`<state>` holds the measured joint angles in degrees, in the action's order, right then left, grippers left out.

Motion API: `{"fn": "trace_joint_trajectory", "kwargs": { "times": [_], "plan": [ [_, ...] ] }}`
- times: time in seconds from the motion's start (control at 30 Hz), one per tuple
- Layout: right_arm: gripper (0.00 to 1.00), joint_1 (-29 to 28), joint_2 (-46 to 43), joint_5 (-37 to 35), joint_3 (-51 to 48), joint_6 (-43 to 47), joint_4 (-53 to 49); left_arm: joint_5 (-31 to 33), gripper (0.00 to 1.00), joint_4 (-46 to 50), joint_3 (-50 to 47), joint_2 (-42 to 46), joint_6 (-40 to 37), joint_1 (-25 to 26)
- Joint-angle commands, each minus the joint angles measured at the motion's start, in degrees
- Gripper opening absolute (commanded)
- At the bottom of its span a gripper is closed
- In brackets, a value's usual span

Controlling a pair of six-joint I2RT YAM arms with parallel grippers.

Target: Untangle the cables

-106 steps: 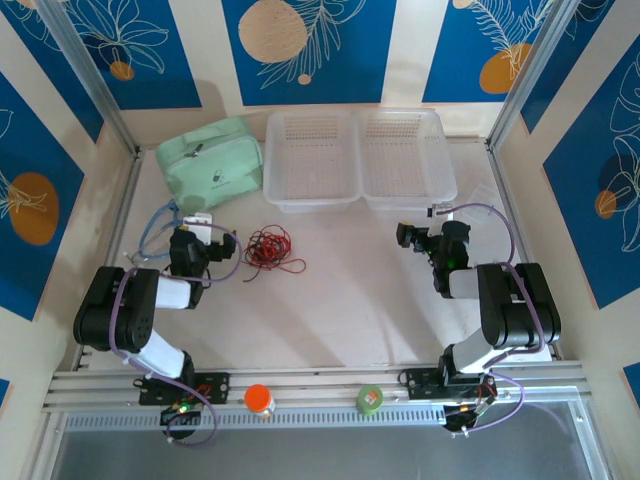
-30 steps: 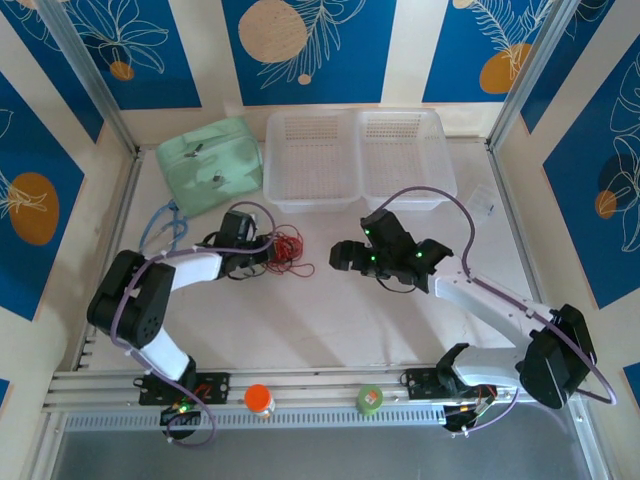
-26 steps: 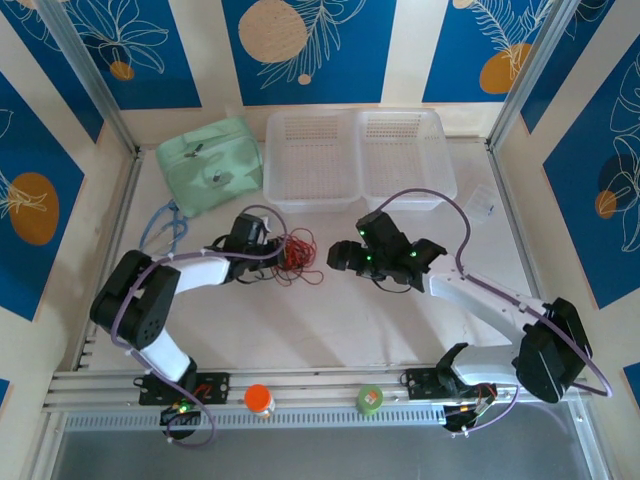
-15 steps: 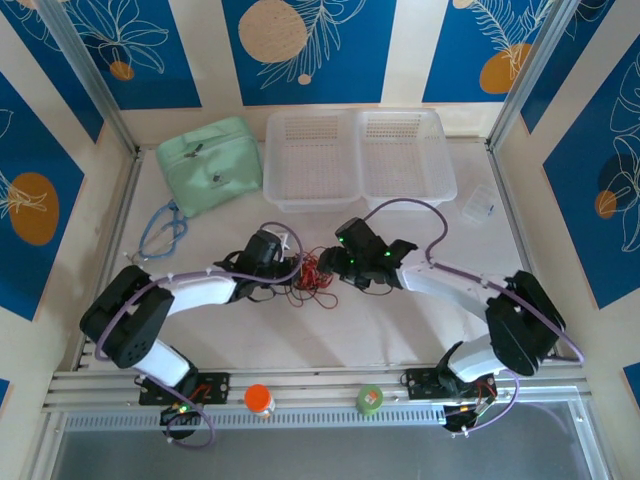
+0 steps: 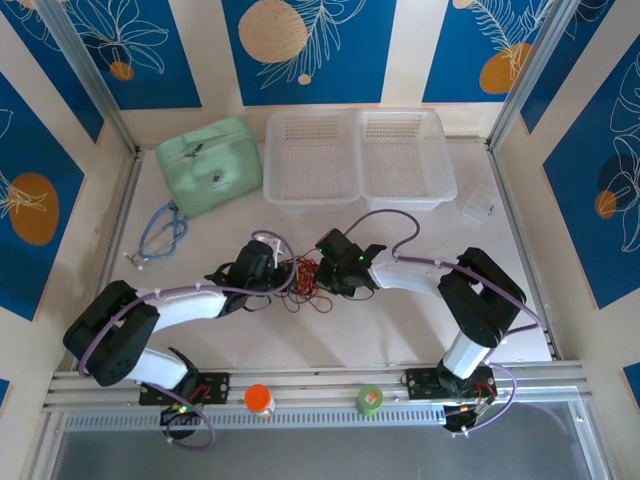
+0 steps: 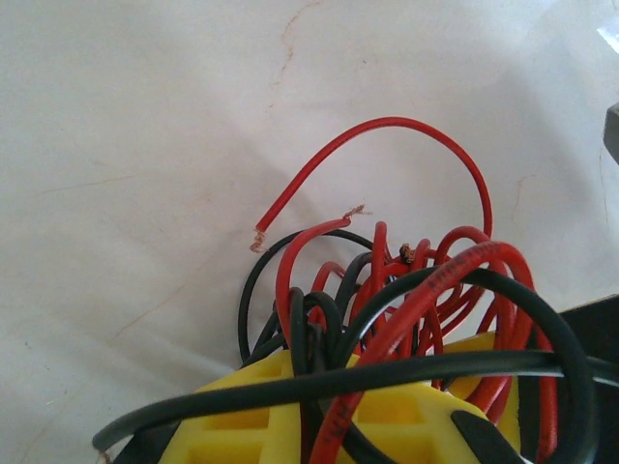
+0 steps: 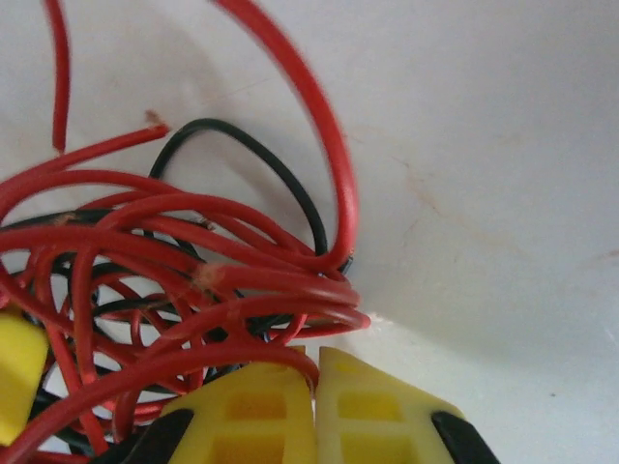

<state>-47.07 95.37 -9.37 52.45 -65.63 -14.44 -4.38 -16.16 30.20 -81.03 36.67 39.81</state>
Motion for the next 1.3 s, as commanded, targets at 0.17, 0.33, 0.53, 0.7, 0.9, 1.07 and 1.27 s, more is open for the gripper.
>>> {"fn": "trace_joint_trajectory", "kwargs": {
  "times": [0.17, 0.33, 0.53, 0.7, 0.9, 1.07, 1.27],
  "plan": [
    [0.00, 4.3, -7.7, -0.1, -7.8, 0.2, -1.8, 0.3, 0.23, -2.2, -2.5, 3.0, 0.8, 0.7],
    [0.00, 5.1, -13.4, 0.2, -12.5, -1.3, -3.5, -2.3, 0.47, -4.1, -3.2, 3.3, 0.7, 0.7],
    [0.40, 4.2, -19.2, 2.1, -9.1, 5.0, -11.4, -5.5, 0.62, -2.5, -1.9, 4.9, -0.5, 0.8],
    [0.72, 2.0, -24.0, -1.4, -1.8, 10.4, -22.6, -4.5, 0.62, 5.9, 0.5, 7.7, -2.5, 1.1],
    [0.96, 4.8, -18.5, 2.5, 2.0, 10.0, -20.4, -1.6, 0.66, 6.8, 0.9, 5.9, -3.6, 1.2],
    [1.00, 8.5, -8.4, 6.9, 6.2, 8.2, -17.8, -2.5, 0.67, 0.8, 2.2, -0.2, -3.5, 1.4],
    [0.97, 8.6, 0.1, 8.9, 7.5, 4.9, -14.4, -4.8, 0.58, -7.0, 3.5, -9.2, -2.1, 2.1]
  ]
}}
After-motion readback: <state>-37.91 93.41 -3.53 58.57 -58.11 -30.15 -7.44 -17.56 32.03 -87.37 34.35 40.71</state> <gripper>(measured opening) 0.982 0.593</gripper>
